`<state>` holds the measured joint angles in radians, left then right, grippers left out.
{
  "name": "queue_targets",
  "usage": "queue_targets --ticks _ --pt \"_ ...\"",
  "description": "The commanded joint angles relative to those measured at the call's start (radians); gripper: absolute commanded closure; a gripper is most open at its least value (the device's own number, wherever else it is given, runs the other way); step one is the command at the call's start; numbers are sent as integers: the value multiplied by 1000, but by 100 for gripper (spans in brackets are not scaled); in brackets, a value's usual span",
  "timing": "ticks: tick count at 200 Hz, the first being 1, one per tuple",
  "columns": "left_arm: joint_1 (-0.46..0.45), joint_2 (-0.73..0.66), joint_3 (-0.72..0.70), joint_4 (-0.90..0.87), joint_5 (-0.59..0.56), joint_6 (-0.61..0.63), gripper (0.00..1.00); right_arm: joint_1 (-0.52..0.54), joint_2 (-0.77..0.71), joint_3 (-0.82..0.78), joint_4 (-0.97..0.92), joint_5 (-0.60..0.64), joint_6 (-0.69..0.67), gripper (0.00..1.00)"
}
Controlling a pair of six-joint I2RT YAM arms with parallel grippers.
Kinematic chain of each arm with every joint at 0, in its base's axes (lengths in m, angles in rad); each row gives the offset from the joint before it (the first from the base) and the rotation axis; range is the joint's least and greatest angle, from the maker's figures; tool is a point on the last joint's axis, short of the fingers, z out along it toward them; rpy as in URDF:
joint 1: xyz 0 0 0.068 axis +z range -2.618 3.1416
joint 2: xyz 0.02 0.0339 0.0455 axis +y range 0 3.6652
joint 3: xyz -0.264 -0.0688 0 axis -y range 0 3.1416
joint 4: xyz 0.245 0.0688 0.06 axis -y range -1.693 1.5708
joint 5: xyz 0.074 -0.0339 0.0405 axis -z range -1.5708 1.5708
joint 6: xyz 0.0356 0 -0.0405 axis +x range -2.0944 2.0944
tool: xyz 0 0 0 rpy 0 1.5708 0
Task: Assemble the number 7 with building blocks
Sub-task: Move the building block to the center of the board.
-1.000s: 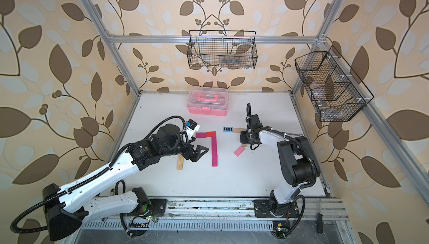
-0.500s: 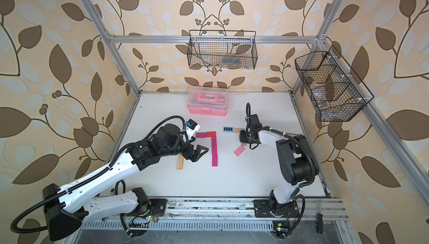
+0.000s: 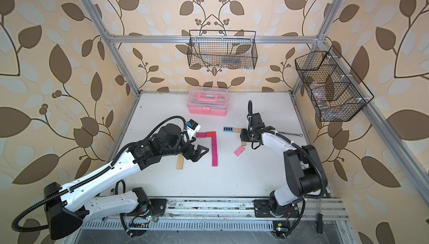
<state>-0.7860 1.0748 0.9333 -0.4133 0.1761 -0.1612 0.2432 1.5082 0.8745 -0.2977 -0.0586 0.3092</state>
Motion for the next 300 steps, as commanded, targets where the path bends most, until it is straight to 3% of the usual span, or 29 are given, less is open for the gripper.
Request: queue_targets --ticks 1,33,56,77,106,144,182,213,251,300 --pt "-4 0 14 39 15 14 1 8 -76 -63 -52 30 -10 50" --pt "-4 7 14 52 26 14 1 53 -141 -101 -76 38 9 50" --pt "-4 17 24 41 41 15 1 114 -172 -133 -21 -28 16 50" --pt "-4 7 24 41 40 16 1 192 -114 -119 13 -56 37 56" --pt "-4 -18 16 43 31 17 1 243 4 -99 67 -71 63 72" --pt "-3 -29 16 34 25 17 1 267 70 -89 54 -39 63 75" --pt "-4 -19 14 40 25 18 1 269 27 -110 42 -21 61 75" --pt "-3 0 19 42 0 11 1 274 -53 -109 34 -3 68 71" --pt "-3 3 22 40 -11 6 1 278 -177 -131 -53 140 110 51" --pt "-4 4 16 50 2 6 1 283 -176 -176 -74 187 148 46"
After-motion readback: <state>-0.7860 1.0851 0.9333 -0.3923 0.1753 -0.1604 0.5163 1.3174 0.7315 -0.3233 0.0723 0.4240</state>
